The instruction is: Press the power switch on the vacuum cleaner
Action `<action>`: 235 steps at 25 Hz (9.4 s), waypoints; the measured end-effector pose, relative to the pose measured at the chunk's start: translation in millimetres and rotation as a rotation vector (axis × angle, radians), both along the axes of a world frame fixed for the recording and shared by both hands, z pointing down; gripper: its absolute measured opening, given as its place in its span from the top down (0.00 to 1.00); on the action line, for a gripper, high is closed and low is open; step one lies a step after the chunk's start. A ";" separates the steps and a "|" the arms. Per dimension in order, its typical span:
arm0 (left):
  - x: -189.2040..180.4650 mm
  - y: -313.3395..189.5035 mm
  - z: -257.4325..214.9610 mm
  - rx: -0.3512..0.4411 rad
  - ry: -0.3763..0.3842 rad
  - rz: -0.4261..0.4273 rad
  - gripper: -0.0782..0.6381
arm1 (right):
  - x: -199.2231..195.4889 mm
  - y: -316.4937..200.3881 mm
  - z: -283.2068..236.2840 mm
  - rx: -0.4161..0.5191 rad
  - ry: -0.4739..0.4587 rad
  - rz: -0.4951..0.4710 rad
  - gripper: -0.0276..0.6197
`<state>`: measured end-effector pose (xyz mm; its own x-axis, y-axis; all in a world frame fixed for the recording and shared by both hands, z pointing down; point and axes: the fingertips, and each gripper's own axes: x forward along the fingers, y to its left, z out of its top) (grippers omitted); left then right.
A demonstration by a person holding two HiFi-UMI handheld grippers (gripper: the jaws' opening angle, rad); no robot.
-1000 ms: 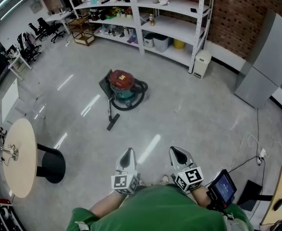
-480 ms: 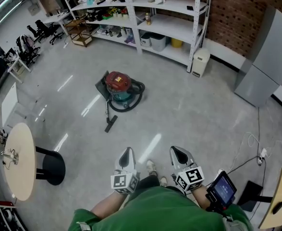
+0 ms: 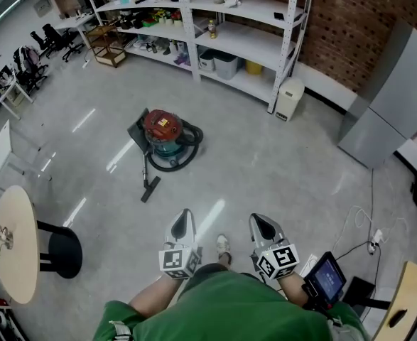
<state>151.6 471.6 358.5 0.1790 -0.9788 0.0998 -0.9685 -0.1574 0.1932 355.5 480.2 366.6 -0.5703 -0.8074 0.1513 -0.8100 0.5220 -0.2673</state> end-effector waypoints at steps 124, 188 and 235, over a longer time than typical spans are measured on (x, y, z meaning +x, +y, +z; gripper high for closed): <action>-208.6 -557.0 57.2 -0.185 -0.005 -0.842 0.88 | -325.9 -700.9 45.5 -0.065 0.128 -0.943 0.96; -336.5 -665.9 271.0 -0.528 0.152 -0.815 0.88 | -485.9 -800.7 237.0 -0.286 0.399 -1.048 0.96; -333.7 -688.4 549.6 -0.774 0.256 -0.705 0.88 | -489.5 -798.0 504.1 -0.410 0.569 -1.163 0.96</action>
